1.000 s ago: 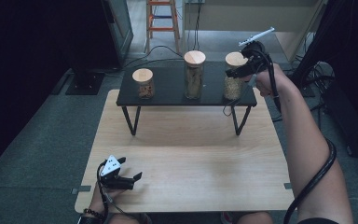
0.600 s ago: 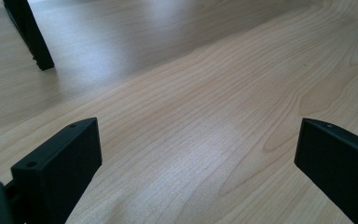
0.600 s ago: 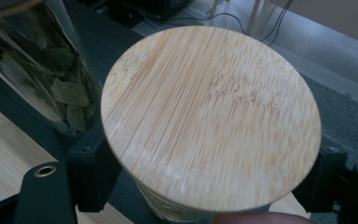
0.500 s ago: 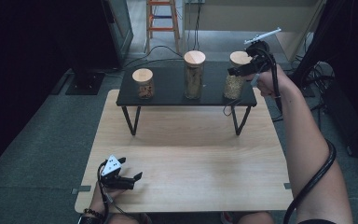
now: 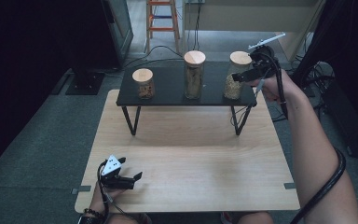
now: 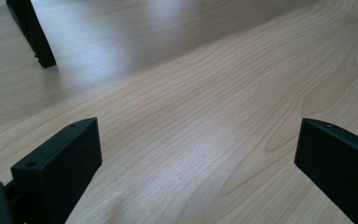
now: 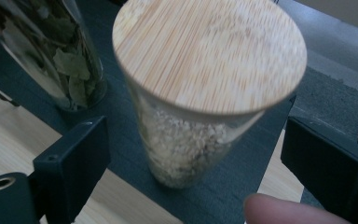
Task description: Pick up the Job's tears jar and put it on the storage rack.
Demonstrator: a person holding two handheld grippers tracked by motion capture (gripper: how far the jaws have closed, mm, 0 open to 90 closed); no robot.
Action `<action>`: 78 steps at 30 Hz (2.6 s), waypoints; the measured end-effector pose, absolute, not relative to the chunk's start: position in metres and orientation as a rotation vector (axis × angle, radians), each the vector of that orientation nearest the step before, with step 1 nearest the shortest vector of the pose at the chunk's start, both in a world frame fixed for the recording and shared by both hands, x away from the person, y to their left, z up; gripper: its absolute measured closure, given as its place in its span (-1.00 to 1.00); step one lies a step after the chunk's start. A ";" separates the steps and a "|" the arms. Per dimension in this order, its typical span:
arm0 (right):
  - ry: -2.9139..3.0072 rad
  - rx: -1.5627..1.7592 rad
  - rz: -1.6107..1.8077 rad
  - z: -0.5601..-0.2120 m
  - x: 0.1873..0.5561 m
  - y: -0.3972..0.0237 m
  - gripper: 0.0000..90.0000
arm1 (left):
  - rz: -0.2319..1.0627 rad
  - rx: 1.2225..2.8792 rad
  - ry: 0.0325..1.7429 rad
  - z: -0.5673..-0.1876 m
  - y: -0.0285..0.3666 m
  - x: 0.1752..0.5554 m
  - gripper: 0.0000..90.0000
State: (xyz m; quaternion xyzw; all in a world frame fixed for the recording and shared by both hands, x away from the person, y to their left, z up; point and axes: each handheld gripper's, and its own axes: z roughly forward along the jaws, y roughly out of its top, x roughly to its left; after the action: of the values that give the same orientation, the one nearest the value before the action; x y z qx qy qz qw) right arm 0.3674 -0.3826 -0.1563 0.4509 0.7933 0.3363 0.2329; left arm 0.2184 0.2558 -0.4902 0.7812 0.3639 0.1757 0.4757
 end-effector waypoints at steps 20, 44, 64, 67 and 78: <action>2.252 1.191 0.875 -0.177 0.325 -0.394 -0.89 | 0.438 1.916 0.900 -0.489 0.253 0.217 -0.99; 2.292 1.156 0.852 -0.203 0.293 -0.402 -0.89 | 0.452 1.923 0.897 -0.489 0.252 0.216 -0.99; 2.318 1.132 0.872 -0.224 0.278 -0.407 -0.89 | 0.455 1.926 0.898 -0.489 0.250 0.216 -0.99; 2.319 1.132 0.872 -0.227 0.275 -0.408 -0.89 | 0.456 1.926 0.898 -0.489 0.250 0.215 -0.99; 2.326 1.146 0.873 -0.243 0.270 -0.412 -0.89 | 0.456 1.931 0.895 -0.488 0.250 0.216 -0.99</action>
State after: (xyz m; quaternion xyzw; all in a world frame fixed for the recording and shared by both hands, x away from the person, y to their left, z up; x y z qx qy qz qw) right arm 0.2695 -0.4123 -0.2433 0.4102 0.8326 0.3127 0.2016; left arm 0.2156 0.2499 -0.4883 0.7859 0.3643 0.1857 0.4639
